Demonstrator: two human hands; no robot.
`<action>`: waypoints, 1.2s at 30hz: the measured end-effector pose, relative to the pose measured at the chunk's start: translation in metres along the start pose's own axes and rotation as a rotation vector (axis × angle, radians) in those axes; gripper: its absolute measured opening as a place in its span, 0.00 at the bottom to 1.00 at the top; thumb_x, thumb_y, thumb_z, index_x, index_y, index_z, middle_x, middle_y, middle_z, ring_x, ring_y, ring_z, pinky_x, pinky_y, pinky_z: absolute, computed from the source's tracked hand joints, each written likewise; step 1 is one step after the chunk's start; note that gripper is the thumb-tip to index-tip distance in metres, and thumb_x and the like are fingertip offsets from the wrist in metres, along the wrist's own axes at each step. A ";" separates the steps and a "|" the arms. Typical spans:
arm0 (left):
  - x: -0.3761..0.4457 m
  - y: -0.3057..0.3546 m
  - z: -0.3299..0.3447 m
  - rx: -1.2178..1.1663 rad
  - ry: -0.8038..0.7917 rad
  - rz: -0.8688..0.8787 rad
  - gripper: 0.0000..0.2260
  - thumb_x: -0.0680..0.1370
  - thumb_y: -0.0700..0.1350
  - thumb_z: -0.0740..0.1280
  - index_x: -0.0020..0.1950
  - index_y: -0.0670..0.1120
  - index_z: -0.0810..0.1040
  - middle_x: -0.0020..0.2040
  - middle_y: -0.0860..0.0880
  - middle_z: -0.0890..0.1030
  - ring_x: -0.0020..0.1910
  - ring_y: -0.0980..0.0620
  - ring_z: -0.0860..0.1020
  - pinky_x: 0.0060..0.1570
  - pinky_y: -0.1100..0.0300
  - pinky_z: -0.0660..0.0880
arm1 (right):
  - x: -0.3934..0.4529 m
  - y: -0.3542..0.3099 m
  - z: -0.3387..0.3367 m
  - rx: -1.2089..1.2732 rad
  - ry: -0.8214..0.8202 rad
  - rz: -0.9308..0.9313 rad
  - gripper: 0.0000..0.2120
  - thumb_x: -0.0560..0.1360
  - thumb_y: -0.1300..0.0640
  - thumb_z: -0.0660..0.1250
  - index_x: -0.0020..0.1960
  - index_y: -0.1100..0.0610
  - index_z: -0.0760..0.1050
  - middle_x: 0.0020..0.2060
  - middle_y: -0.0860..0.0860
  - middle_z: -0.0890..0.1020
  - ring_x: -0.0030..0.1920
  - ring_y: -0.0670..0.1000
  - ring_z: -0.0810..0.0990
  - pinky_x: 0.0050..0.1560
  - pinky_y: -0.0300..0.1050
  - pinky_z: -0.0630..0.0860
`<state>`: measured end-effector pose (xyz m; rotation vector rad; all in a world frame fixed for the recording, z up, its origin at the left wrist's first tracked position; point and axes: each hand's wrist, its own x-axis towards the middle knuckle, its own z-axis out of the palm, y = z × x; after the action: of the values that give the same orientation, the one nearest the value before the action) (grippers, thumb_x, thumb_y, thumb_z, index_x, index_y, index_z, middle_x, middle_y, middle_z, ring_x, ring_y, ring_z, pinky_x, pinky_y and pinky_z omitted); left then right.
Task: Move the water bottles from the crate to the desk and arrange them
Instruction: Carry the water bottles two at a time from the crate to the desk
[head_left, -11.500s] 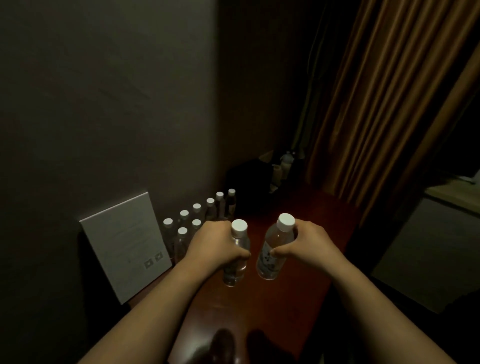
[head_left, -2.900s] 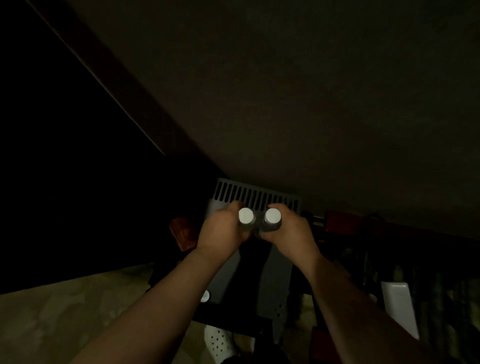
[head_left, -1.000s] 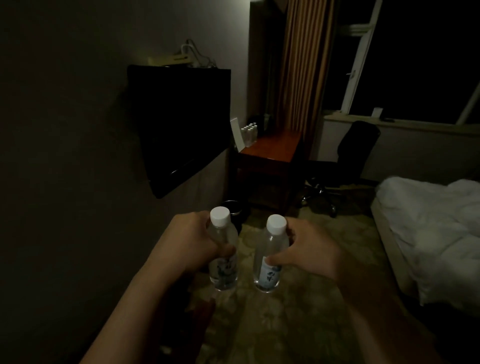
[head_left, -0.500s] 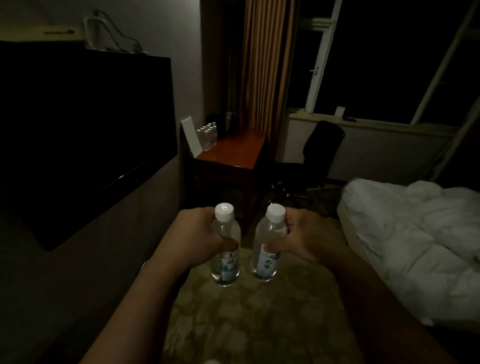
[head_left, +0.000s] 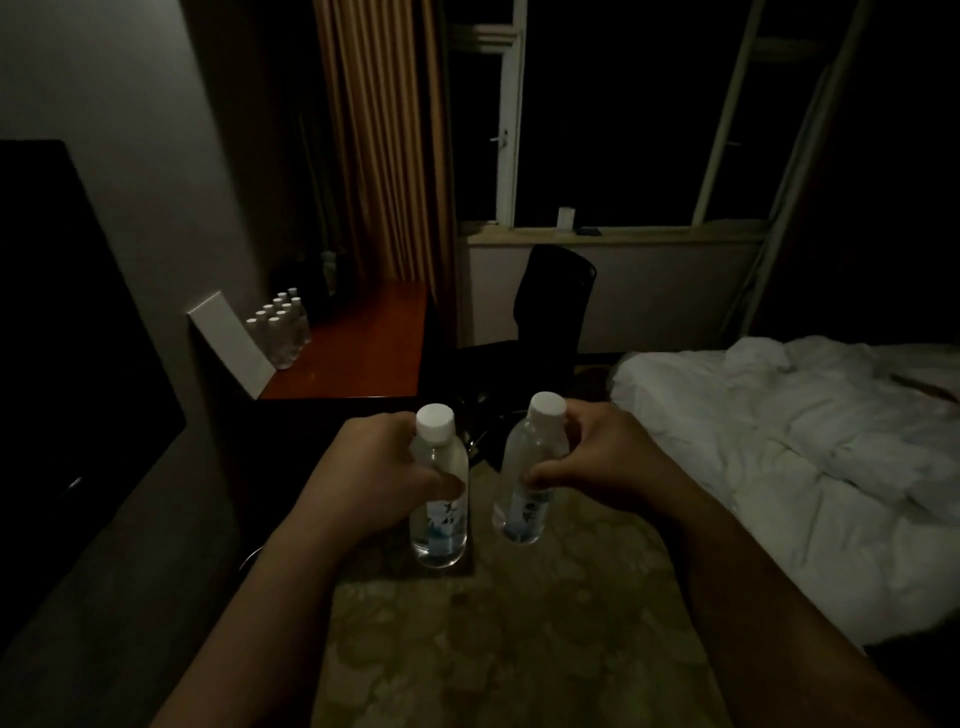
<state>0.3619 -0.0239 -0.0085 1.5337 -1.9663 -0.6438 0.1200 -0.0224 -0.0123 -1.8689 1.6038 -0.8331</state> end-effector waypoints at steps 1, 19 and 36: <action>0.021 -0.001 0.002 -0.003 -0.012 0.003 0.17 0.64 0.50 0.80 0.49 0.54 0.80 0.45 0.56 0.81 0.44 0.59 0.80 0.44 0.57 0.80 | 0.017 0.004 -0.004 0.002 0.019 0.015 0.20 0.62 0.54 0.81 0.52 0.47 0.79 0.44 0.45 0.84 0.46 0.43 0.83 0.50 0.49 0.82; 0.403 -0.007 0.077 -0.024 0.169 -0.140 0.16 0.64 0.49 0.80 0.48 0.54 0.79 0.45 0.56 0.82 0.42 0.61 0.81 0.40 0.64 0.78 | 0.413 0.140 -0.100 -0.013 -0.177 -0.057 0.20 0.61 0.54 0.81 0.49 0.44 0.78 0.44 0.43 0.84 0.45 0.41 0.82 0.46 0.42 0.80; 0.677 -0.137 0.067 0.046 0.439 -0.413 0.23 0.62 0.59 0.79 0.50 0.52 0.77 0.46 0.55 0.81 0.43 0.58 0.80 0.43 0.58 0.81 | 0.757 0.169 -0.029 -0.088 -0.337 -0.227 0.19 0.61 0.50 0.81 0.49 0.46 0.78 0.44 0.43 0.82 0.44 0.41 0.81 0.39 0.36 0.74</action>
<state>0.2837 -0.7118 -0.0574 1.9388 -1.3605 -0.3753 0.0646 -0.7964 -0.0346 -2.1491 1.2560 -0.5058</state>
